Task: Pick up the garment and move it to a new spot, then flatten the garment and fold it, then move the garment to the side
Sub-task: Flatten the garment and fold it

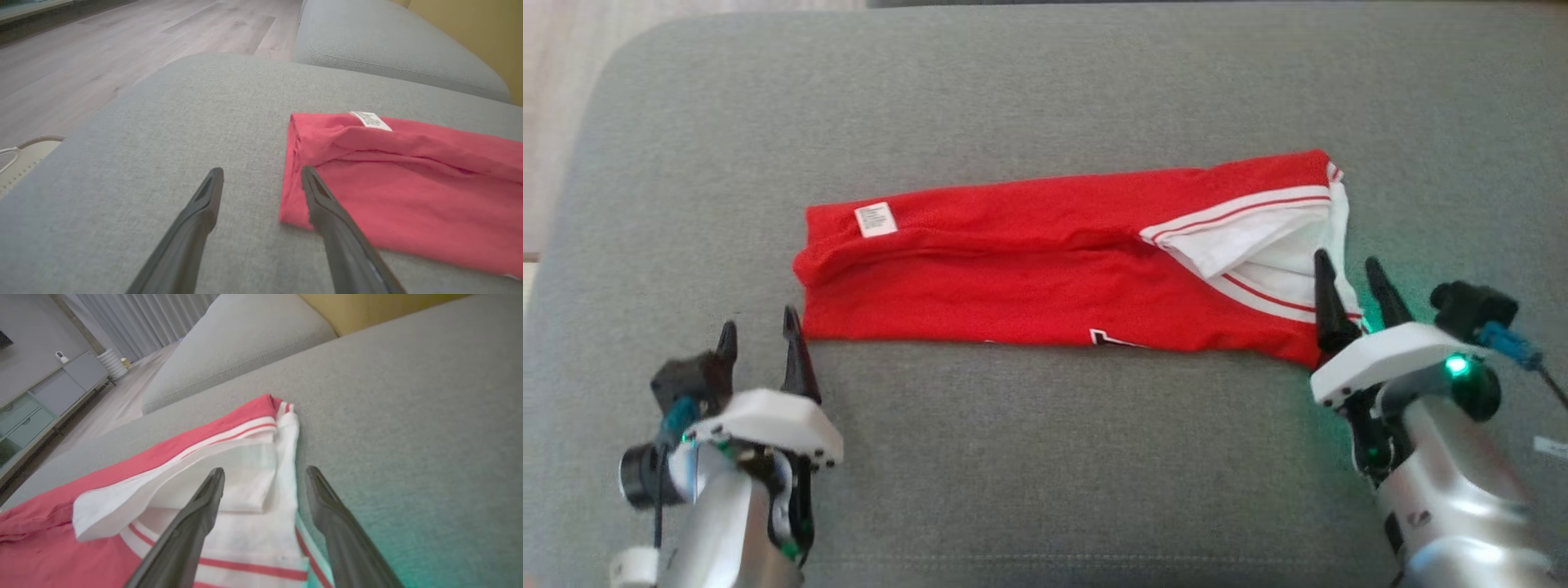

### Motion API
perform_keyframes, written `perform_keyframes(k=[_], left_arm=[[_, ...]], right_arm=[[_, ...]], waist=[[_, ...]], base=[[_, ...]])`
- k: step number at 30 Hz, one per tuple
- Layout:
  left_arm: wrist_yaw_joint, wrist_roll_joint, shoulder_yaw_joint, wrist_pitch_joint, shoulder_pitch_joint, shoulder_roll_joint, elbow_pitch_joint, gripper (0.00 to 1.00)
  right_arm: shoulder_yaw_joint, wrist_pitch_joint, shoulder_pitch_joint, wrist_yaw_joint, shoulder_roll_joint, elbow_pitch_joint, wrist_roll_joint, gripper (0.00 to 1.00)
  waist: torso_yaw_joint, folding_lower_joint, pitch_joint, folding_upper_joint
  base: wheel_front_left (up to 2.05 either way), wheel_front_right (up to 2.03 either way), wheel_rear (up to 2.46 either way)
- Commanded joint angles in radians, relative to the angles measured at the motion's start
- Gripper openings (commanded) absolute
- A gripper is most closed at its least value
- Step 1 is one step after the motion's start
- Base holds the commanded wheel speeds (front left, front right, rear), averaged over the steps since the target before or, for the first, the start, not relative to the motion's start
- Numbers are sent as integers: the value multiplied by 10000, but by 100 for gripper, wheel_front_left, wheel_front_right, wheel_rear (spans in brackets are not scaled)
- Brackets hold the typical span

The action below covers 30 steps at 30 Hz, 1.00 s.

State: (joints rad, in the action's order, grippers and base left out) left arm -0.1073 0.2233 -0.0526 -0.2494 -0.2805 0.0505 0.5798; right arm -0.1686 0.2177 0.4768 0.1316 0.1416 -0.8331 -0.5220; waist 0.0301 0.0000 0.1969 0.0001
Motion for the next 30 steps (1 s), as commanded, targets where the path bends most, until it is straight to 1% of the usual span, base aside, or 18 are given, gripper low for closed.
perform_keyframes(k=[1, 6, 11, 18, 22, 23, 24, 30], left_arm=[[-78, -141, 366, -124, 35, 108, -458, 100], [-35, -265, 375, -124, 756, 22, -1036, 100], [-5, -148, 169, -124, 1125, 2, -1219, 100], [-116, 2, -143, -124, 1148, -1, -1491, 100], [-131, 65, -261, -124, 1136, -1, -1551, 100], [-123, 111, -307, -124, 1145, -2, -1507, 100], [-125, 138, -324, -124, 1148, -2, -1492, 100], [-102, 128, -390, -124, 1170, -2, -1410, 100]], right_arm=[[-90, 129, 53, -9, -144, 50, 134, 100], [186, 163, 133, -9, -310, -775, 310, 100], [558, 209, 323, -9, -337, -1645, 526, 100], [1028, 360, 688, -9, -368, -1996, 518, 100], [1118, 387, 809, -9, -339, -2262, 600, 100], [1124, 315, 890, -9, -374, -2476, 548, 25], [1065, 250, 929, -9, -386, -2575, 558, 0], [973, 232, 1005, -9, -348, -2900, 409, 0]], waist=[[178, 0, -113, -1], [528, 0, -235, -1], [841, 0, -283, -1], [1082, 0, -205, -1], [1145, 0, -159, -1], [1150, 0, -131, -1], [1153, 0, -121, -1], [1177, 0, -147, -1]], base=[[0, 0, 0], [0, 0, 0], [0, 0, 0], [0, 0, 0], [0, 0, 0], [0, 0, 0], [0, 0, 0], [0, 0, 0]])
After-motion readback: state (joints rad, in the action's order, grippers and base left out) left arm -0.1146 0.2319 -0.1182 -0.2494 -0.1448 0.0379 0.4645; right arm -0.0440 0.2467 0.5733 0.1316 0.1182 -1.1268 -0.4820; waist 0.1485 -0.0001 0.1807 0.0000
